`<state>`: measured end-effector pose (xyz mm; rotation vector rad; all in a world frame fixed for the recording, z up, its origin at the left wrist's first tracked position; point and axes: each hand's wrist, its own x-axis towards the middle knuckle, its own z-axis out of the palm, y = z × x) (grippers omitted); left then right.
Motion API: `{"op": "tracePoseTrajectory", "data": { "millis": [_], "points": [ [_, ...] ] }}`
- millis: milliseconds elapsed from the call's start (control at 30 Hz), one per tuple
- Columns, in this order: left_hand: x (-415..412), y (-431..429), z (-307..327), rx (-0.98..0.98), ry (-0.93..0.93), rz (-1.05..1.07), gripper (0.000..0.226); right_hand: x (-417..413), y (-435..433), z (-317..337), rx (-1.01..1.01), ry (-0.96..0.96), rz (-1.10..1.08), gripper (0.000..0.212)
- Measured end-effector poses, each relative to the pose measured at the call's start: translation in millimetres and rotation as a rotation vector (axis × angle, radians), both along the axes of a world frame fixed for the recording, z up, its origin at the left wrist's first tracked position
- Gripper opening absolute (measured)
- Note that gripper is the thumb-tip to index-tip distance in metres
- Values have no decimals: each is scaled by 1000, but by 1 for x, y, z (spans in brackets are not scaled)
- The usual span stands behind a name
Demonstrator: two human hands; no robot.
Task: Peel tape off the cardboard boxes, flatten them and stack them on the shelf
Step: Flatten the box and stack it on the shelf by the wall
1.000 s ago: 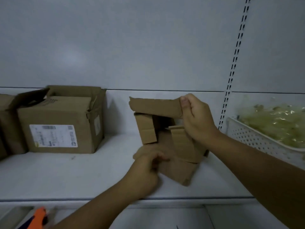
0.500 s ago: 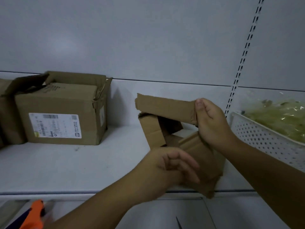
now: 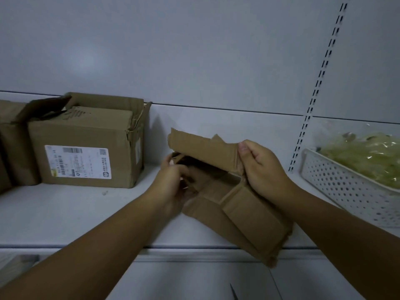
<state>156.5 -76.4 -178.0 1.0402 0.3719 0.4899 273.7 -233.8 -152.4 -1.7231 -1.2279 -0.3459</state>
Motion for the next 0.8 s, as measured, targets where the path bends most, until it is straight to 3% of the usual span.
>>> {"op": "tracePoseTrajectory", "data": {
  "millis": [67, 167, 267, 300, 367, 500, 600, 700, 767, 800],
  "points": [
    [-10, 10, -5, -284, -137, -126, 61, 2, -2, -4, -127, 16, 11, 44],
    [-27, 30, -8, -327, -71, -75, 38, -4, -4, -20, -494, 99, 38, 62],
    [-35, 38, -7, 32, 151, 223, 40, -13, -7, -35, -851, -146, 88, 59],
    [-36, 37, -6, 221, 205, 314, 42, -15, -7, -36, -883, -204, 106, 59],
    [-35, 31, 2, 522, 208, 370, 37, -16, -6, -33, -828, -109, 125, 63],
    [-18, 31, 29, 934, 159, 182, 26, -19, -3, -33, -709, 112, 172, 38],
    [12, 31, 22, 1306, 337, -110, 30, -22, -7, -37, -666, 76, 204, 28],
    [35, 30, -16, 1602, 699, -175, 53, -8, -16, -37, -484, 29, -26, 28],
    [42, 31, -32, 1645, 757, -183, 57, 13, -31, -36, -498, 60, -326, 43],
    [44, 33, -36, 1652, 747, -188, 57, 22, -39, -36, -599, 137, -454, 55]
  ]
}}
